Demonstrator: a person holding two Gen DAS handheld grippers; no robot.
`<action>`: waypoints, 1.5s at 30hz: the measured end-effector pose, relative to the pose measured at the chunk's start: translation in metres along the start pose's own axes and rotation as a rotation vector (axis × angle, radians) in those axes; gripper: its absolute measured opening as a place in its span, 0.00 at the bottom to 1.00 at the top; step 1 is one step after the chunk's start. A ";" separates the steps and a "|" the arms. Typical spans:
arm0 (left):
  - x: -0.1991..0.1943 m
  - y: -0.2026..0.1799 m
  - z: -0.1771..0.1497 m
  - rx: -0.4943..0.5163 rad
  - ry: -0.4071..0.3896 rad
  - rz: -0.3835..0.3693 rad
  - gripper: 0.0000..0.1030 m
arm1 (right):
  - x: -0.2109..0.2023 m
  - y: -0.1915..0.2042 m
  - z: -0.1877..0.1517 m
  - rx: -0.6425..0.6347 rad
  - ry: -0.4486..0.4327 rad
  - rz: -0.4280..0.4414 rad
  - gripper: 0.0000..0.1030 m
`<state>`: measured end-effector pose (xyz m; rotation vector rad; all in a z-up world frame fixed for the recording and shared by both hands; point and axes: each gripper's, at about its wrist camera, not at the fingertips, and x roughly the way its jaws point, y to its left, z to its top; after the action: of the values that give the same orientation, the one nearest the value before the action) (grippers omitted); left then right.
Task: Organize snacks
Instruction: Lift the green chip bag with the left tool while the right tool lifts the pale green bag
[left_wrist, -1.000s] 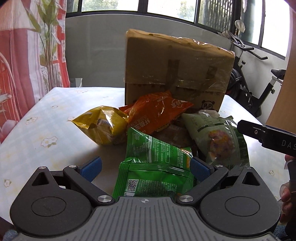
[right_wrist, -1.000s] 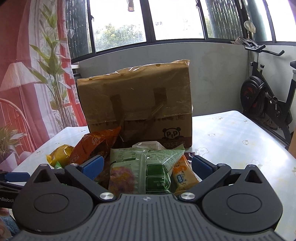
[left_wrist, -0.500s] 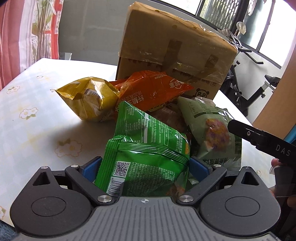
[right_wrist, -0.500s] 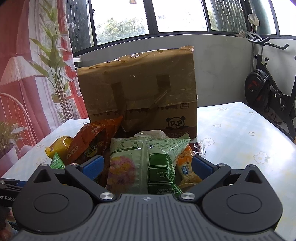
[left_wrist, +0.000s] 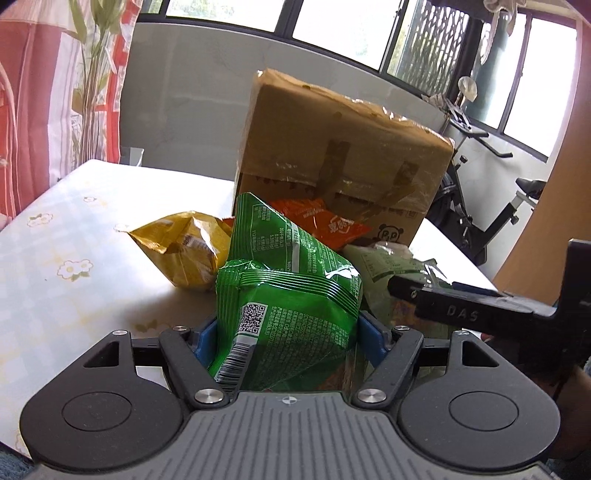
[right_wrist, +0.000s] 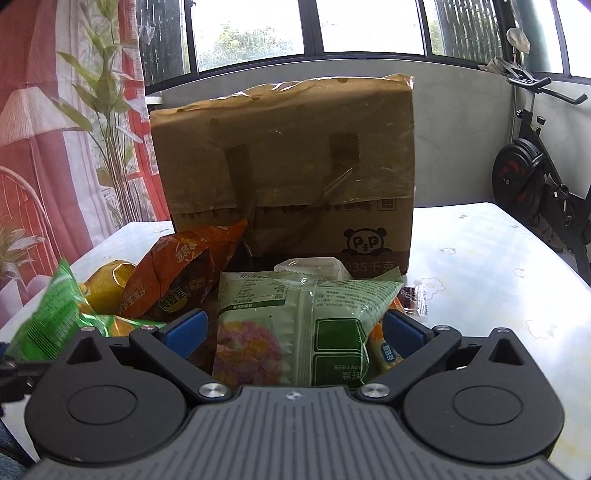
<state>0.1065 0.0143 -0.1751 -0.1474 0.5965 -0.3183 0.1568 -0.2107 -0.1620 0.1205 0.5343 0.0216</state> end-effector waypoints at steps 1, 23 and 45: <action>-0.003 0.000 0.002 0.001 -0.015 0.004 0.74 | 0.004 0.001 -0.002 -0.004 0.012 -0.006 0.99; -0.012 0.003 0.002 -0.027 -0.048 0.023 0.74 | -0.027 -0.012 -0.013 0.056 0.064 0.082 0.76; -0.034 0.004 0.065 0.036 -0.238 0.114 0.75 | -0.059 -0.029 0.024 0.025 -0.234 0.005 0.76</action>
<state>0.1181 0.0328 -0.1049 -0.1143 0.3618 -0.1974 0.1179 -0.2456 -0.1150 0.1466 0.3009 0.0058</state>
